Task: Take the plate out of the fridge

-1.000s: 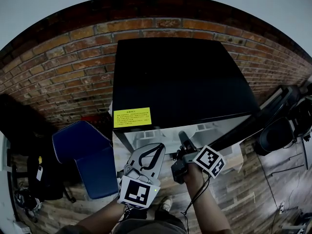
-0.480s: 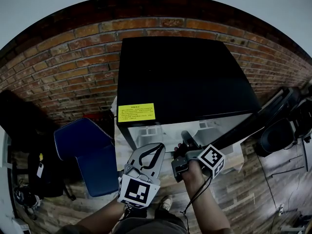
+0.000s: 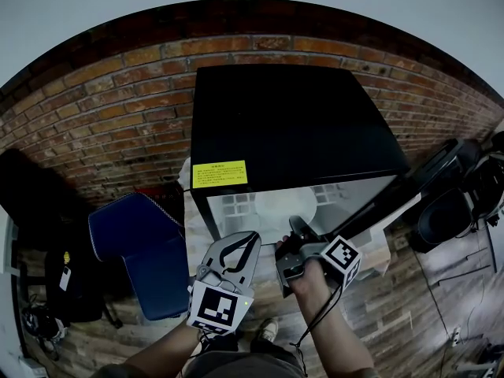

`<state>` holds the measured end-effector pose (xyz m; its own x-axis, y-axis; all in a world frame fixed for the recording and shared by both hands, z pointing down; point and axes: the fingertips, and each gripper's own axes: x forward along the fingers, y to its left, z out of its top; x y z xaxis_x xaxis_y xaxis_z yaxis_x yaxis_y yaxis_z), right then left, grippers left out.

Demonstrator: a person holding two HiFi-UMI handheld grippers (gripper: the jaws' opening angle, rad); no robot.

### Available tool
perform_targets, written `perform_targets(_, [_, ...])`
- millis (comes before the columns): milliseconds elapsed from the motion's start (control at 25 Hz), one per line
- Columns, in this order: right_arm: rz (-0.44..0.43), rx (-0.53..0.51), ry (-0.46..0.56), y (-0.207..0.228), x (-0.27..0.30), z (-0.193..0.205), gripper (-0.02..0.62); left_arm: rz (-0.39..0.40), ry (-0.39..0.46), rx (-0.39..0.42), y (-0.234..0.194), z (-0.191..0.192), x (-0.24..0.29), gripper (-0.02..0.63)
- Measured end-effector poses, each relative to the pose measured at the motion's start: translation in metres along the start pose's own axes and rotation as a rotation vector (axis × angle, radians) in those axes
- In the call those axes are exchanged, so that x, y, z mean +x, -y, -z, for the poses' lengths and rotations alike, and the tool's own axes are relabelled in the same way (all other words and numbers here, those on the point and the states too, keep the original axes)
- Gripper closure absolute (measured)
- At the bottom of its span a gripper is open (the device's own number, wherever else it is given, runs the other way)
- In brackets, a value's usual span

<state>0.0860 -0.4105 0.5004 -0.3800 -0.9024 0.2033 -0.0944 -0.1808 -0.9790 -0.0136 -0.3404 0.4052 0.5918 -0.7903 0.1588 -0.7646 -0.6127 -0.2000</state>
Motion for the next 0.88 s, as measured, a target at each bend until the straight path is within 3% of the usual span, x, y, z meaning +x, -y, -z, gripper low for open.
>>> perform_targets(440, [-0.044, 0.038, -0.005, -0.047, -0.052, 0.003, 0.552, 0.006, 0.046, 0.010, 0.005, -0.023, -0.009, 0.586])
perform_targets(880, [-0.095, -0.007, 0.072, -0.072, -0.116, -0.029, 0.552, 0.104, 0.117, 0.029, 0.039, -0.057, -0.002, 0.586])
